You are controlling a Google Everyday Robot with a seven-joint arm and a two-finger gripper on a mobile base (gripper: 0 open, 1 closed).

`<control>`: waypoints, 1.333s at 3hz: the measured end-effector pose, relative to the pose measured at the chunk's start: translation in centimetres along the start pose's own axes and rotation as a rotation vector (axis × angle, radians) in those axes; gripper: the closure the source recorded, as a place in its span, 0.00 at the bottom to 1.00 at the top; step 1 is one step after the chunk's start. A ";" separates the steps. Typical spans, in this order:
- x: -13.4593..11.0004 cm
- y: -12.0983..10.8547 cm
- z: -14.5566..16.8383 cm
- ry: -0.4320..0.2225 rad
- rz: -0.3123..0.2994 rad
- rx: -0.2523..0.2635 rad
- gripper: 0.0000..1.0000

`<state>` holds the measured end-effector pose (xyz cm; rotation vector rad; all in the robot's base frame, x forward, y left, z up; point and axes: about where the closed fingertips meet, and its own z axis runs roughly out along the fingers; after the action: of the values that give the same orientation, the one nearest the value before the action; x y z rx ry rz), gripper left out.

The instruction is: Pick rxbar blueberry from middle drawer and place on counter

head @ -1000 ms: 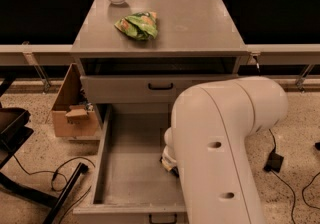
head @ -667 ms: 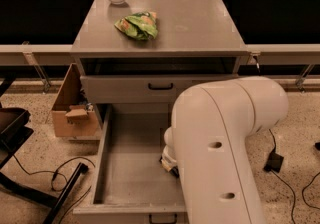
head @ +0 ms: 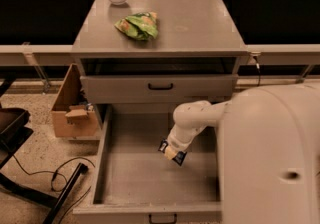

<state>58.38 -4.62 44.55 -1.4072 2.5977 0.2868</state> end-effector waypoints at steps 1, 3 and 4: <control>1.7 -0.6 -10.3 -0.018 -0.045 -0.003 1.00; 5.2 -3.3 -28.0 -0.046 -0.021 0.021 1.00; 4.8 -5.1 -35.0 -0.068 0.040 0.072 1.00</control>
Offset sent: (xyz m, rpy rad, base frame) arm -0.0415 -0.1583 0.3091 -0.0011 -0.0313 0.0464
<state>58.03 -19.94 76.76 -1.2998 2.5566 0.2392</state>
